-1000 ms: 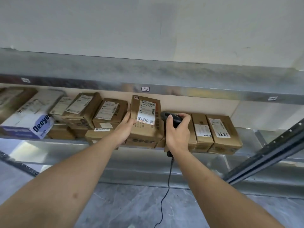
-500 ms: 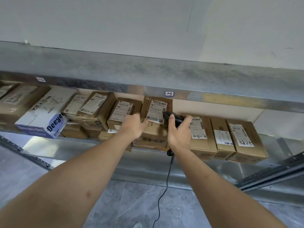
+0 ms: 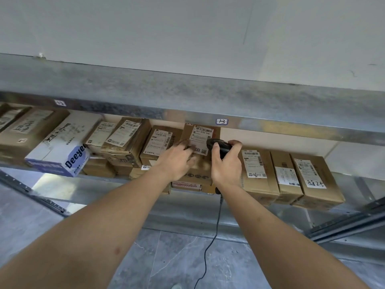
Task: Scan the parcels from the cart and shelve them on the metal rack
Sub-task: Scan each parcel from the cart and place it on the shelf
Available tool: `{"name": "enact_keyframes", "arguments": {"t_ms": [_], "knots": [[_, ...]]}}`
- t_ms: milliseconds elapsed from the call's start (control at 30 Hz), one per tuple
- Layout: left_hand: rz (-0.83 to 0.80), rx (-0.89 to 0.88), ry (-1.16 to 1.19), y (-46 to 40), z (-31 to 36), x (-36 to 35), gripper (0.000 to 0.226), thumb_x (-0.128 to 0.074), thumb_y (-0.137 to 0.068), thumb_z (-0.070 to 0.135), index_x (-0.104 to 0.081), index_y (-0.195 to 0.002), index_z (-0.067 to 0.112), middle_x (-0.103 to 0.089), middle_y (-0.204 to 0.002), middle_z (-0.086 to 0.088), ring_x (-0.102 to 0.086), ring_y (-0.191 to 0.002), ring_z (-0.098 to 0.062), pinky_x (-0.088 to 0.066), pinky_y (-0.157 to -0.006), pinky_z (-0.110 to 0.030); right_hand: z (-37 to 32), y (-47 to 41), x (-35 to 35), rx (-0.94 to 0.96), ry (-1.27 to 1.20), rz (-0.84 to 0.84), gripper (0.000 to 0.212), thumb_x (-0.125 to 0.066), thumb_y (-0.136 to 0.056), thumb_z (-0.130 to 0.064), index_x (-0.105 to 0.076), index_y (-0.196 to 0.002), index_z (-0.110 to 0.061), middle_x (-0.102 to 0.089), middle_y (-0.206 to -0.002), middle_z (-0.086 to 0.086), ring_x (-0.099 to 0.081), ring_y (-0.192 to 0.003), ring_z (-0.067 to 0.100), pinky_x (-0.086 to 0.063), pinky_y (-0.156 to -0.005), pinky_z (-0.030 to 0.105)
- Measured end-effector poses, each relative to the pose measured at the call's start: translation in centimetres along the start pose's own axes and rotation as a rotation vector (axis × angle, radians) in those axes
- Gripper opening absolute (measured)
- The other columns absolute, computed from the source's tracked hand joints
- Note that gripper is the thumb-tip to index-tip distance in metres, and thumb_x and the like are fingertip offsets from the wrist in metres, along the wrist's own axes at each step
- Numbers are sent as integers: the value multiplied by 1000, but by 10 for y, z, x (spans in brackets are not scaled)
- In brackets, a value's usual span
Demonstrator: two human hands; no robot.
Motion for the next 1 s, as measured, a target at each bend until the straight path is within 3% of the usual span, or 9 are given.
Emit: {"name": "enact_keyframes", "arguments": {"t_ms": [167, 300, 500, 700, 1000], "knots": [[-11, -10, -38, -1, 9, 10, 45, -47, -108, 41, -54, -145, 17, -50, -150, -10, -52, -133, -36, -46, -105, -47, -9, 11, 10, 17, 108, 35, 43, -47, -106, -51, -34, -134, -21, -60, -103, 1, -59, -89, 27, -54, -80, 44], [-32, -34, -51, -1, 18, 14, 41, -49, -106, 41, -60, -136, 16, -57, -140, -11, -56, -127, -35, -47, -104, -46, -10, 23, 23, -4, 118, 84, 43, -46, -105, -54, -33, -134, -24, -64, -103, 1, -67, -92, 31, -56, -81, 48], [-42, -131, -64, 7, 49, 20, 41, -48, -105, 40, -60, -135, 14, -56, -138, -14, -56, -123, -37, -49, -104, -49, -12, 52, 55, -28, 73, 174, 41, -48, -105, -51, -35, -131, -23, -68, -108, 5, -67, -95, 32, -56, -85, 50], [0, -206, -53, 43, 97, 37, 50, -47, -107, 39, -53, -148, 12, -47, -155, -14, -44, -143, -36, -39, -117, -49, -9, 99, 100, 0, 53, 245, 35, -50, -105, -51, -35, -127, -28, -69, -109, 5, -67, -95, 29, -56, -84, 47], [94, -336, -127, 138, 196, 48, 51, -42, -105, 48, -57, -144, 17, -57, -145, -11, -54, -130, -35, -44, -109, -49, 11, 205, 192, 57, -23, 374, 31, -50, -105, -50, -37, -125, -31, -67, -108, 2, -66, -95, 26, -56, -86, 46]]}}
Point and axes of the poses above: each hand's wrist, its own y-axis away from the middle knuckle, its own x-axis out of the back of the hand, z = x × y, the point moved 9 cm from there along -y, towards the middle knuckle
